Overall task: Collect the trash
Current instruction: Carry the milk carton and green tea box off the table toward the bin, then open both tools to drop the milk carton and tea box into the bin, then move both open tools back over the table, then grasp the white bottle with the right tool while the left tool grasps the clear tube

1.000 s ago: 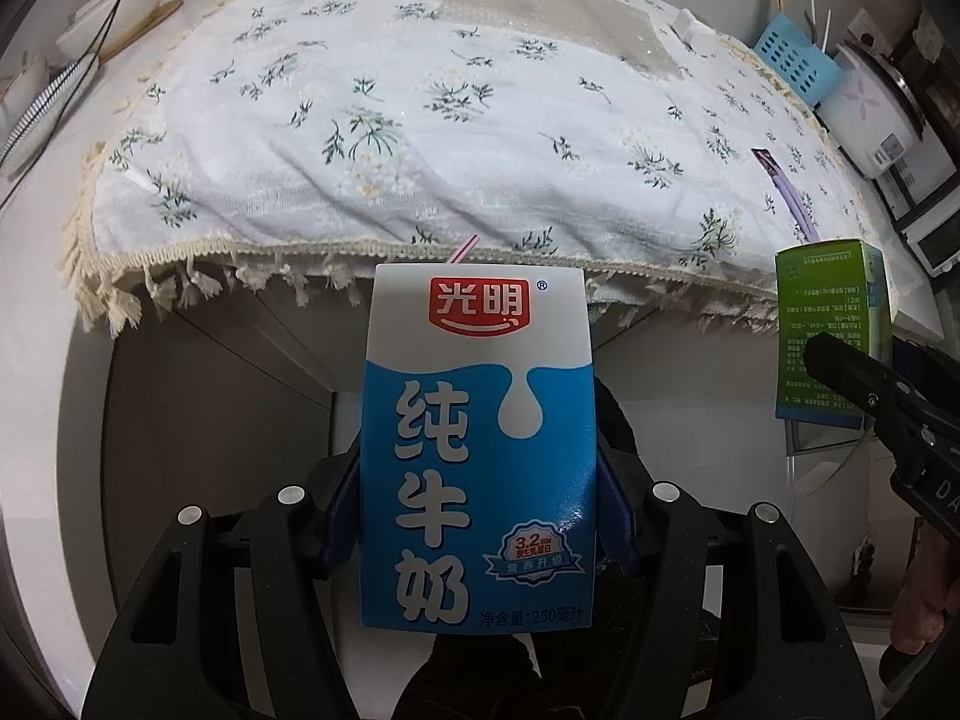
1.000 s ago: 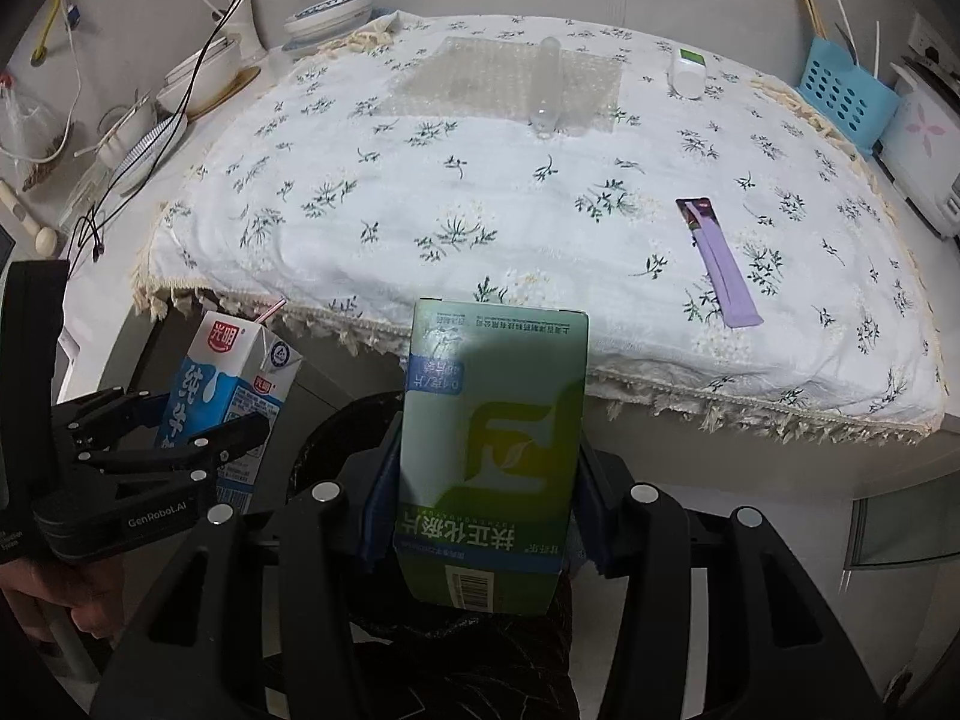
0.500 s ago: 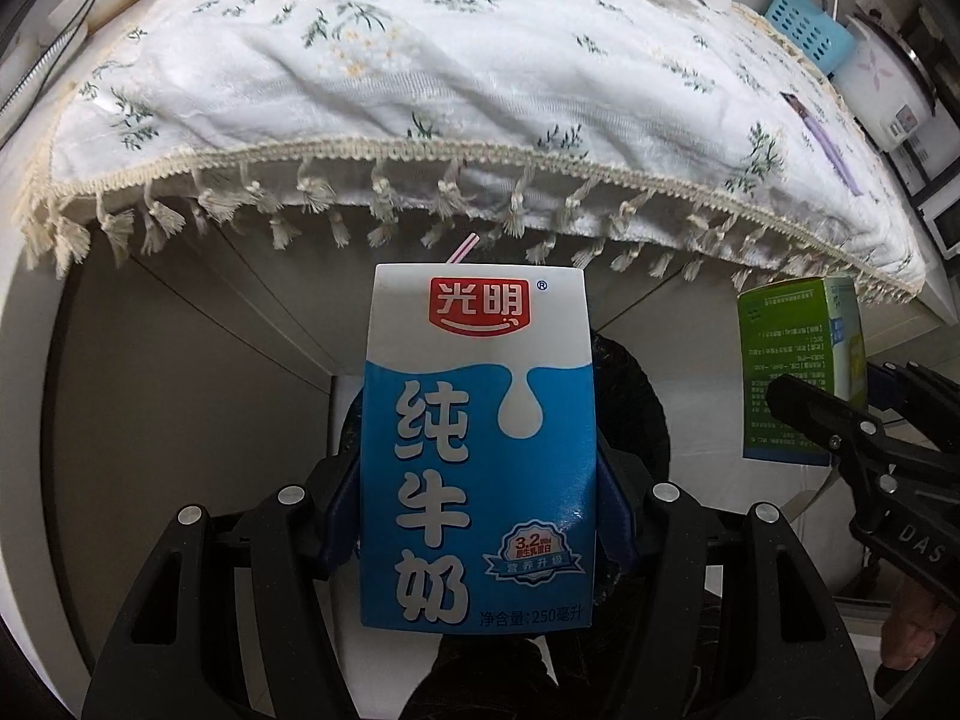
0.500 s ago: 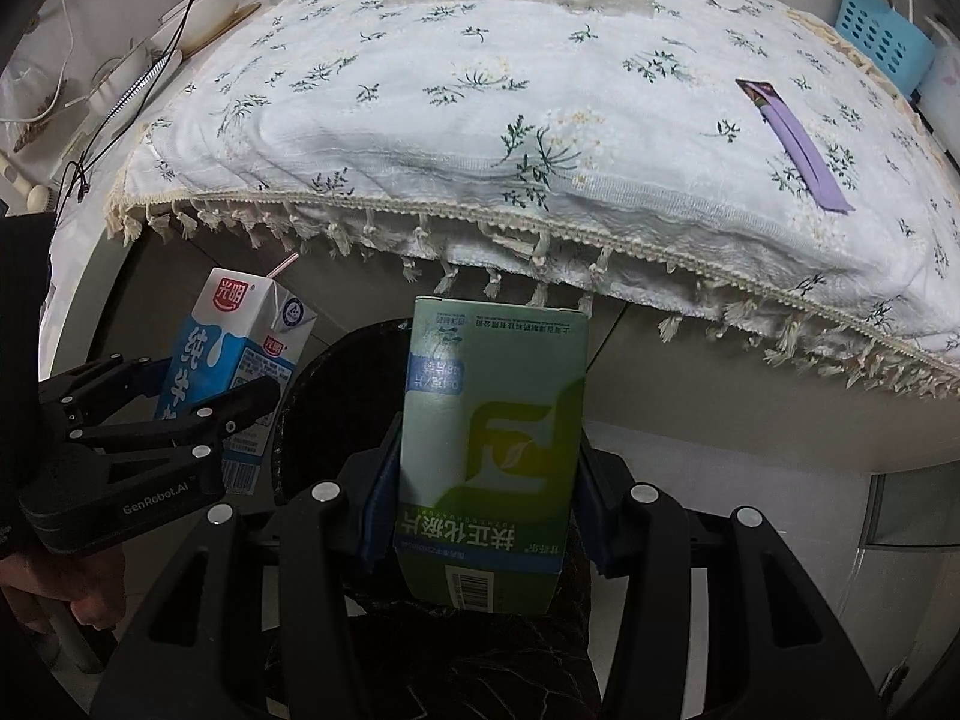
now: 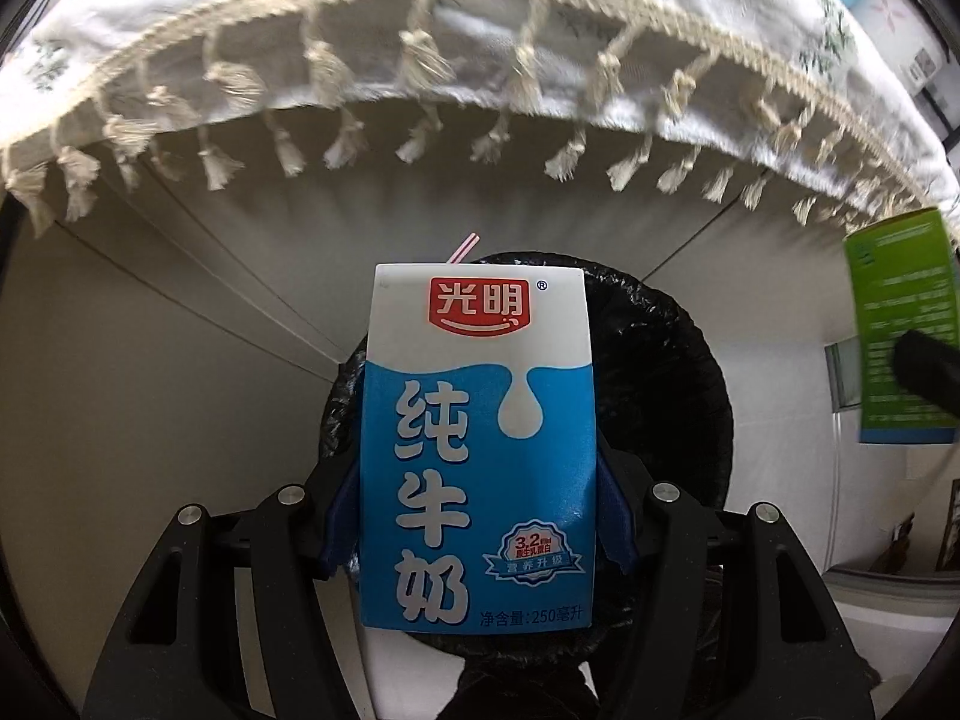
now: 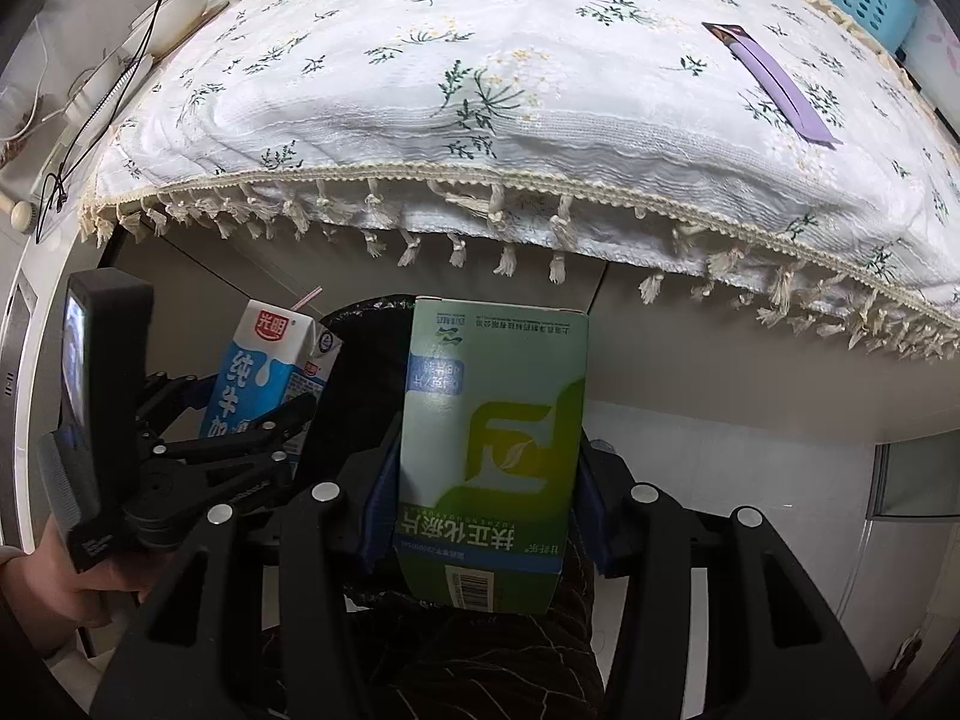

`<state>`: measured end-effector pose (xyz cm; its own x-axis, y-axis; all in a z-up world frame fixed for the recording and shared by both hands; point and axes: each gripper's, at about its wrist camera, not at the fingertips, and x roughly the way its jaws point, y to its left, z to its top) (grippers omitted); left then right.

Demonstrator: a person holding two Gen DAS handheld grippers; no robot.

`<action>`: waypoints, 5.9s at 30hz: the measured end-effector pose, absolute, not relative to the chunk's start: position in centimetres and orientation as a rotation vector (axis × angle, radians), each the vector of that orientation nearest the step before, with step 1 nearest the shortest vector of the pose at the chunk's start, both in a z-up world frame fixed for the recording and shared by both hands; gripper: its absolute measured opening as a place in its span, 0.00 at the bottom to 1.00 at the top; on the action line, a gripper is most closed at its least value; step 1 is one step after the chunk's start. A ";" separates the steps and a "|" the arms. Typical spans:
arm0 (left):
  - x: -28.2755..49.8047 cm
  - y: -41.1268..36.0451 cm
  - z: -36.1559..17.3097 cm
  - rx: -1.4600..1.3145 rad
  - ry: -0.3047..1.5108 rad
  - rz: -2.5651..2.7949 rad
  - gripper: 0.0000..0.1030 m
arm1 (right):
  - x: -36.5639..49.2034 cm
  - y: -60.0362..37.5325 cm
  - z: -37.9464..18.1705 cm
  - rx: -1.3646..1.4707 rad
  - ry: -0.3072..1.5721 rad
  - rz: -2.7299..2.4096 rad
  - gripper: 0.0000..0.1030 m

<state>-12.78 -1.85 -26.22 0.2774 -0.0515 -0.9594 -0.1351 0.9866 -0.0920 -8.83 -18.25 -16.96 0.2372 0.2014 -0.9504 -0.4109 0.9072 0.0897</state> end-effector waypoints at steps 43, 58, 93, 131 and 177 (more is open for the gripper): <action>-15.7 2.8 -24.3 -0.260 1.222 0.113 0.94 | -9.0 -14.5 -26.0 -0.247 1.357 0.432 0.46; -16.7 3.7 -24.7 -0.257 1.230 0.140 0.94 | -8.9 -12.2 -27.2 -0.252 1.336 0.428 0.74; -11.6 1.6 -11.5 -0.226 1.147 0.102 0.94 | -5.3 -18.7 -6.4 -0.201 1.093 0.344 0.92; 7.5 -3.2 -3.9 -0.190 1.090 0.077 0.94 | 13.9 -22.4 -0.2 -0.205 0.987 0.332 0.91; 25.6 -3.7 -10.7 -0.210 1.252 0.204 0.25 | 35.9 -20.7 -9.9 -0.090 1.228 0.252 0.40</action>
